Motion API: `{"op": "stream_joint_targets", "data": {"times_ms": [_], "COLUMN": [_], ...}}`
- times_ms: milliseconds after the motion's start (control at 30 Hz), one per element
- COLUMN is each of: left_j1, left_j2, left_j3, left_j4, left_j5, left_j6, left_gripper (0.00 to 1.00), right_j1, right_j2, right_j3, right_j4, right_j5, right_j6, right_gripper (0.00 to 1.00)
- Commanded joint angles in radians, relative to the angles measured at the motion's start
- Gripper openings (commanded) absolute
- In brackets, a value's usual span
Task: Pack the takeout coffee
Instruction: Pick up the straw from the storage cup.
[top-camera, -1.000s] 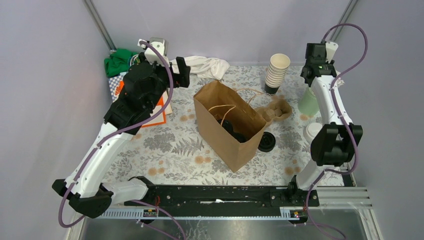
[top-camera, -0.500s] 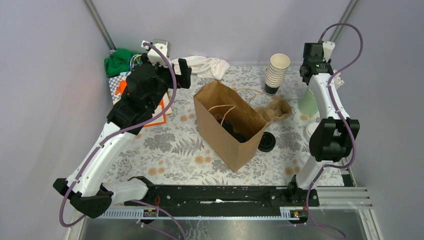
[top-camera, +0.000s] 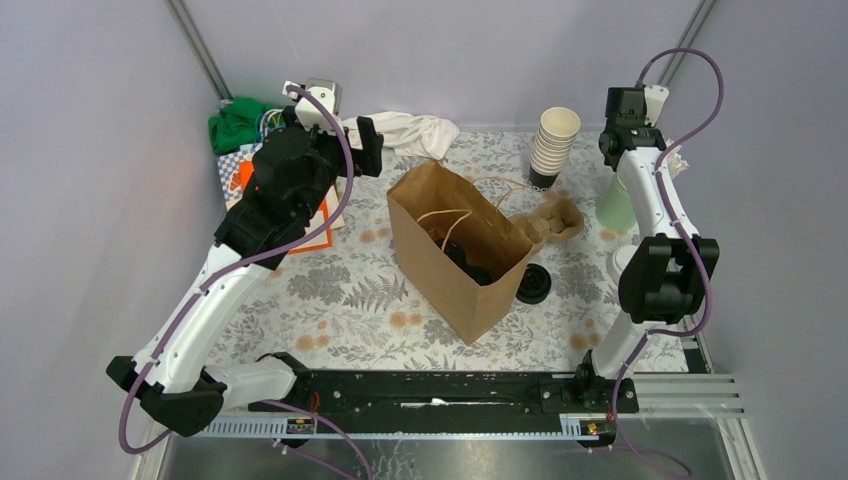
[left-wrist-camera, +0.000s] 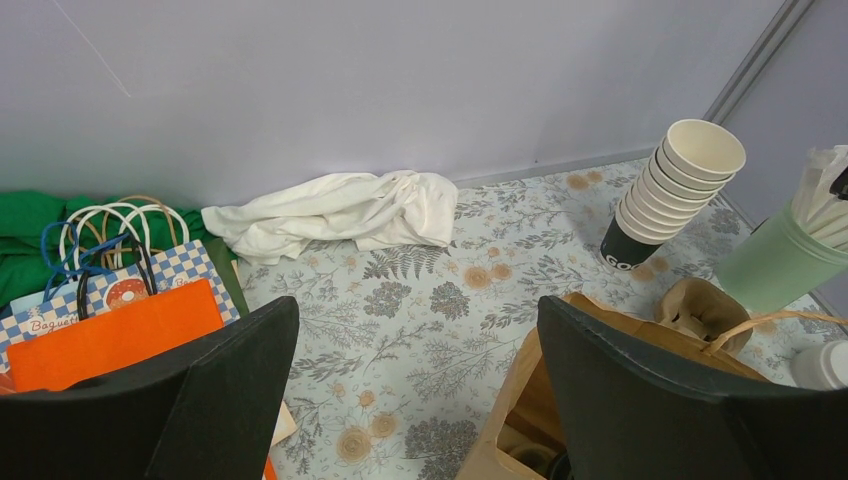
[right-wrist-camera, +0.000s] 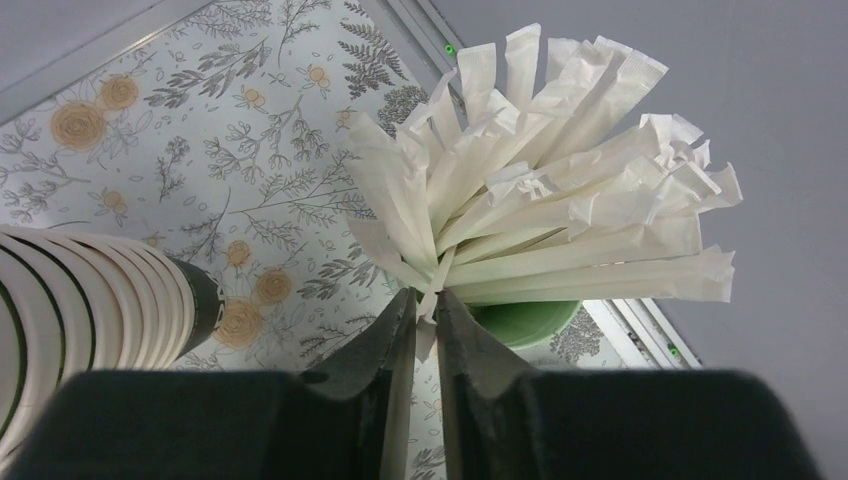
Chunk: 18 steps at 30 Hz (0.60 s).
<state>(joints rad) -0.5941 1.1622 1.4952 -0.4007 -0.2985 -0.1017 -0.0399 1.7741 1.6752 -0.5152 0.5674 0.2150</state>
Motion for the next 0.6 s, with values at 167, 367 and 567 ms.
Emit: {"op": "stream_joint_targets", "data": {"times_ms": [167, 367, 567], "left_j1": [0.005, 0.005, 0.005], "left_j2": [-0.006, -0.008, -0.006], "left_j3": [-0.011, -0.014, -0.019], "left_j4": [0.054, 0.058, 0.065], "left_j5": [0.000, 0.009, 0.017], "left_j6": [0.008, 0.002, -0.001], "left_gripper": [0.93, 0.94, 0.94], "right_j1": [0.002, 0.002, 0.002], "right_j2": [-0.026, -0.070, -0.101], "right_j3": [0.051, 0.076, 0.211], "right_j4": [-0.033, -0.063, -0.198], "right_j5": [0.021, 0.034, -0.003], "right_j6": [0.021, 0.027, 0.095], "right_gripper": [0.00, 0.00, 0.00]}}
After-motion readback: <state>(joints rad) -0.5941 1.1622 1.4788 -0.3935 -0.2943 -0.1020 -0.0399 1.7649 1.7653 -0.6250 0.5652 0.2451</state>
